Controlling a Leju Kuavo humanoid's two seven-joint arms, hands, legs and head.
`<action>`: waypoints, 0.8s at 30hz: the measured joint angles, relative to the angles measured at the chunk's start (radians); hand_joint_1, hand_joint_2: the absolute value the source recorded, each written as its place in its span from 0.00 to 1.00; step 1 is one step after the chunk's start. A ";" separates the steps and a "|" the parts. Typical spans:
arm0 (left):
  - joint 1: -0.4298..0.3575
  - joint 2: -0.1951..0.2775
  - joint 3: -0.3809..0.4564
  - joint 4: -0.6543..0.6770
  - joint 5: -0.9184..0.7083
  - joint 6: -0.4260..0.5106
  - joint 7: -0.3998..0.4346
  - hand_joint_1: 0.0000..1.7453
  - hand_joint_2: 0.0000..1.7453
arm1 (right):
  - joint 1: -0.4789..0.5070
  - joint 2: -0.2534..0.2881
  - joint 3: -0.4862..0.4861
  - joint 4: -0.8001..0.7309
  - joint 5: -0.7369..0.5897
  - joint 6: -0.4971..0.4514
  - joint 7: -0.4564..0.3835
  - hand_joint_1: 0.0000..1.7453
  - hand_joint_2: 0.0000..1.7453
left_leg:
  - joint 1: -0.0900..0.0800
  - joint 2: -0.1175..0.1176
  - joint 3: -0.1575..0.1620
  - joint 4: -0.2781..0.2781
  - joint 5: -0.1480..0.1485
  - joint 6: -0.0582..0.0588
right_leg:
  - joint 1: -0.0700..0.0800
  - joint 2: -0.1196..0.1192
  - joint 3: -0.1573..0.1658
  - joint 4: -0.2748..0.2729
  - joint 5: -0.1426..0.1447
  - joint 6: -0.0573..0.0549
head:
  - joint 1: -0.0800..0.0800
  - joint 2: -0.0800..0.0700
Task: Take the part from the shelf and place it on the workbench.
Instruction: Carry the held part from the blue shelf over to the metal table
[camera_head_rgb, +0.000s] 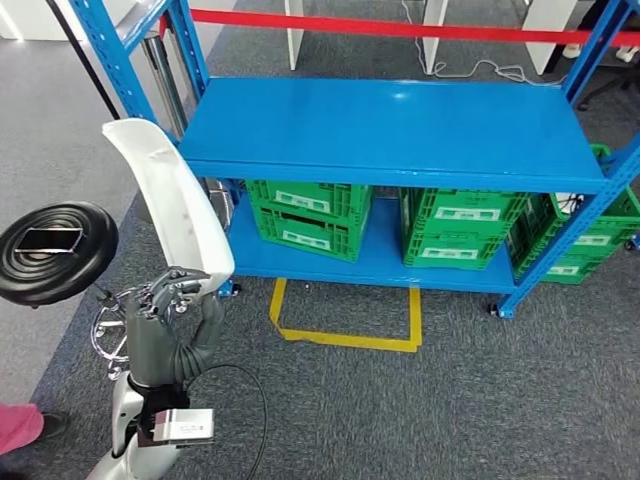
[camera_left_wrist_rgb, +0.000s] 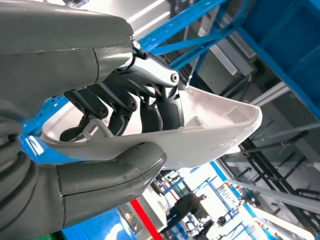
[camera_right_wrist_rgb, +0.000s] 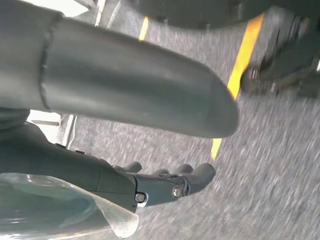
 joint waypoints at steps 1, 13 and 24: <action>0.000 0.001 0.000 0.000 0.000 0.000 0.001 1.00 1.00 | 0.000 0.000 -0.001 0.000 -0.002 -0.001 0.000 0.00 0.00 | 0.003 0.000 -0.013 0.056 -0.052 -0.006 | 0.001 -0.002 -0.010 0.002 0.009 -0.007 | -0.002 0.000; 0.004 0.006 0.014 0.002 -0.001 0.000 0.014 1.00 1.00 | 0.003 0.003 -0.015 -0.002 -0.014 -0.011 -0.005 0.00 0.00 | 0.007 0.000 0.007 0.219 -0.094 -0.011 | 0.008 -0.007 -0.085 0.030 0.045 -0.014 | -0.006 0.000; 0.016 0.007 0.040 0.003 -0.015 0.000 0.020 1.00 1.00 | 0.007 0.029 -0.040 -0.017 -0.029 -0.004 -0.021 0.00 0.00 | 0.010 0.010 0.049 -0.058 0.029 0.035 | -0.007 0.003 -0.139 0.259 -0.020 0.053 | 0.001 0.000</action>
